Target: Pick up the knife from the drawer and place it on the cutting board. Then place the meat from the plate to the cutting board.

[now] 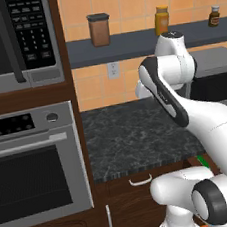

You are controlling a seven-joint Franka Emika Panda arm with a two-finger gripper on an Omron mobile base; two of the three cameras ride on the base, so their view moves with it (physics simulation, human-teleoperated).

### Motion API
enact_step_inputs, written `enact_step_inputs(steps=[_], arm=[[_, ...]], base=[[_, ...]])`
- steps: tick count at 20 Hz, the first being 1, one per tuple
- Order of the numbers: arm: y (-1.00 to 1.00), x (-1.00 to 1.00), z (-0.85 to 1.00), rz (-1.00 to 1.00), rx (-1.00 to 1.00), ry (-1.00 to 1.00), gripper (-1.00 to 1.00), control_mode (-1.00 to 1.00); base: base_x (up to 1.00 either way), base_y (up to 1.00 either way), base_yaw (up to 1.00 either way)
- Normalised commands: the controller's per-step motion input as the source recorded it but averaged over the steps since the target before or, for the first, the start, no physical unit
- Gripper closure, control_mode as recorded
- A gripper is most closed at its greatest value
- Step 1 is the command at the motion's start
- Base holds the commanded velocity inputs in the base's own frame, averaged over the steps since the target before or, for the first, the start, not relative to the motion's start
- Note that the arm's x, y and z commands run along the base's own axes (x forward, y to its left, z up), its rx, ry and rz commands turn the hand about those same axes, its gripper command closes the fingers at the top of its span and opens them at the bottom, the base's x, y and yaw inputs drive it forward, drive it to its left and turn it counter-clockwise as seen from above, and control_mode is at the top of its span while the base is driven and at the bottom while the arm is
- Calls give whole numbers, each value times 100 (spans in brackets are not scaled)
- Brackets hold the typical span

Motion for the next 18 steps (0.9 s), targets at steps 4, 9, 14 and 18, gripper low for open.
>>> enact_step_inputs(steps=[4, 9, 14, 18], arm=[[7, -30, 0, 4, 0, 2, -100, -100], [1, -58, 0, 3, 0, 0, -100, -100], [-12, -88, -15, -3, 0, 0, -100, -100], [-16, -76, -46, -7, 0, 0, -100, -100]], base=[[0, 0, 0], [0, 0, 0], [0, 0, 0], [0, 0, 0]])
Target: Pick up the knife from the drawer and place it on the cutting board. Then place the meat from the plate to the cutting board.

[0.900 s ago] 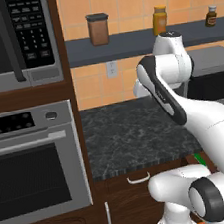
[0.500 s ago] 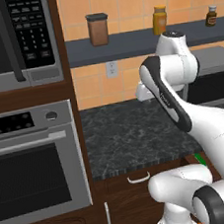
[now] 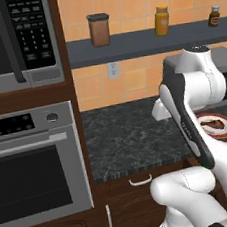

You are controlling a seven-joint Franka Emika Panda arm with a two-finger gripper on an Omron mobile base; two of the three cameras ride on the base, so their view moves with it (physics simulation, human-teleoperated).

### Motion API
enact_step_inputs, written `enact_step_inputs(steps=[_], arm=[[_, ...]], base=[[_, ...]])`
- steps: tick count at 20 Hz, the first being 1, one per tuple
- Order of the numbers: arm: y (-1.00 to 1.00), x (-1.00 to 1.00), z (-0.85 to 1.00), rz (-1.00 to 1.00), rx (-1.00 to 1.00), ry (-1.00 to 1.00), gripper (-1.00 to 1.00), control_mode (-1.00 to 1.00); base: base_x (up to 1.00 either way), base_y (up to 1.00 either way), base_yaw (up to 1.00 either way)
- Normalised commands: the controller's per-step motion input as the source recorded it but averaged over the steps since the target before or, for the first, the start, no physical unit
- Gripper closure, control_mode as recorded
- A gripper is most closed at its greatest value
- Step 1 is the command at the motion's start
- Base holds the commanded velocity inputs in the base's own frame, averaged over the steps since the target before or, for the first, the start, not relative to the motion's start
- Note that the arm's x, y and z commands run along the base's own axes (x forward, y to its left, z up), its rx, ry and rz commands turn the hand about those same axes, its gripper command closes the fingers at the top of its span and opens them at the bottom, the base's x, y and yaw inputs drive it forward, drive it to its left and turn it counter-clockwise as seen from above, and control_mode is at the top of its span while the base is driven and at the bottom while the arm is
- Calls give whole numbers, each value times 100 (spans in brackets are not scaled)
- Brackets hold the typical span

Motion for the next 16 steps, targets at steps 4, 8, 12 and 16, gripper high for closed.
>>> enact_step_inputs(steps=[4, 8, 12, 16], arm=[[-14, -65, -49, -9, 0, 0, -100, -100], [-12, -63, -45, -8, 0, -1, -100, -100], [-2, -36, -28, -9, 0, 0, -100, 100], [0, 0, 0, 0, 0, 0, -100, 100]], base=[[0, 0, 0], [0, 0, 0], [-4, 0, -5], [0, 36, -45]])
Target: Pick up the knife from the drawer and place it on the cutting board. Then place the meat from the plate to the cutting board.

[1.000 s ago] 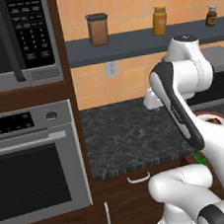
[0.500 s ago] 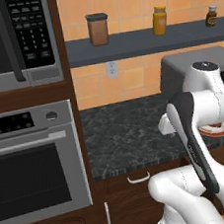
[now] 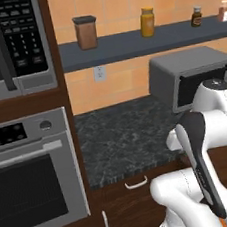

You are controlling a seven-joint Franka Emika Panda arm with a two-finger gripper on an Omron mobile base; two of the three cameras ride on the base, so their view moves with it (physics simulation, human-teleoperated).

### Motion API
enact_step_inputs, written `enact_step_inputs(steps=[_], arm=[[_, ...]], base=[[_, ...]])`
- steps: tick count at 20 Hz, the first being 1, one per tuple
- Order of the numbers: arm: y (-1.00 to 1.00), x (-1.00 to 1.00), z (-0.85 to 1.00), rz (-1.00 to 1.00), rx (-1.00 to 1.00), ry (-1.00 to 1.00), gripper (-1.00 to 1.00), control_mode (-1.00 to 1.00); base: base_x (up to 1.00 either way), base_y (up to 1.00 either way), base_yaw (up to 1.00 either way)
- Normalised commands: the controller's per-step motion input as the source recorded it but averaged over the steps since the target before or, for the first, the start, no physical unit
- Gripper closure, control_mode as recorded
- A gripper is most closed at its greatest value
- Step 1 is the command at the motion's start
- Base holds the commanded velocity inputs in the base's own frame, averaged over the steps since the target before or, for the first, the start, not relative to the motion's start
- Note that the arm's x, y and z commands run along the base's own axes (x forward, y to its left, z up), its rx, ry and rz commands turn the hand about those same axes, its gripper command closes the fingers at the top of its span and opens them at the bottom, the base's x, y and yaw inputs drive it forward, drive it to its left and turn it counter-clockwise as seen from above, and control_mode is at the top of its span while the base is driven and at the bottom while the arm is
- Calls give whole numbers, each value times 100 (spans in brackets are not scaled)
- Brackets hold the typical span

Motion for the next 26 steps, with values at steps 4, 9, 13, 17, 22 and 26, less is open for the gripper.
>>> enact_step_inputs(steps=[4, 9, 13, 17, 22, 26], arm=[[0, 0, 0, 0, 0, 0, -100, 100], [0, 0, 0, 0, 0, 0, -100, 100], [0, 0, 0, 0, 0, 0, -100, 100], [0, 0, 0, 0, 0, 0, -100, 100], [-7, 10, -7, -7, 0, 0, -100, -100], [-68, 65, -40, -8, 0, 2, -100, -100]], base=[[13, 74, -70], [9, 37, -66], [24, 23, -52], [2, 30, -47], [3, 3, -21], [0, 0, 0]])
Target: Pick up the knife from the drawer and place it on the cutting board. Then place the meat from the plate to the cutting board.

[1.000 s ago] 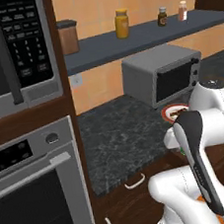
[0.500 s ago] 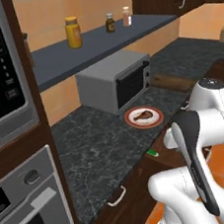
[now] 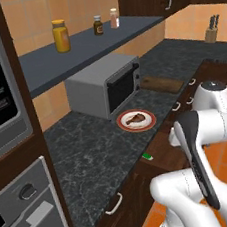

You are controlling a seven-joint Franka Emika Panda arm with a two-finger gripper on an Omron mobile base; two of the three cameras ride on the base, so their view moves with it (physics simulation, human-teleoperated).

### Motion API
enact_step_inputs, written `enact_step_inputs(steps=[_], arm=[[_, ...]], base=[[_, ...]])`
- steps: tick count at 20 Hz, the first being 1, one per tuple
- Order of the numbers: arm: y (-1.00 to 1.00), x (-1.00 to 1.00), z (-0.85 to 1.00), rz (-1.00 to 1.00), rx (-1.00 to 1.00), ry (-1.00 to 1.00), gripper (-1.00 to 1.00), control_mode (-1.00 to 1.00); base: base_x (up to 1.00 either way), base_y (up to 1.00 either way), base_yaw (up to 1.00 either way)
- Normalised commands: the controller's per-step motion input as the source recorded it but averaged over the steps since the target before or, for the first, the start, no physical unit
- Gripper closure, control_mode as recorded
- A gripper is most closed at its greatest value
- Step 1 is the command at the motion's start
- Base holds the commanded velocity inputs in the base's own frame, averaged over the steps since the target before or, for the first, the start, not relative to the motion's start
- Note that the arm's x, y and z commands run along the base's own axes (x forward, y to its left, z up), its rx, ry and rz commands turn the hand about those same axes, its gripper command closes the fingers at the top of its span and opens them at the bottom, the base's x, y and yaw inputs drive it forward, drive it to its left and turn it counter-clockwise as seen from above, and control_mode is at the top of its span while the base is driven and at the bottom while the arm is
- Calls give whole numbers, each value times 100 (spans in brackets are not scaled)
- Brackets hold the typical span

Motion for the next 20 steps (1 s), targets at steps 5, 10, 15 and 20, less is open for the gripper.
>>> enact_step_inputs(steps=[5, 10, 15, 20], arm=[[-61, 74, -52, -10, 0, 9, -100, -100], [-70, 55, -46, -7, 0, 3, -100, -100], [-46, 55, -58, -7, 0, 0, -100, -100], [-5, 60, -65, -11, 0, 1, -100, -100]], base=[[0, 0, 0], [0, 0, 0], [0, 0, 0], [0, 0, 0]])
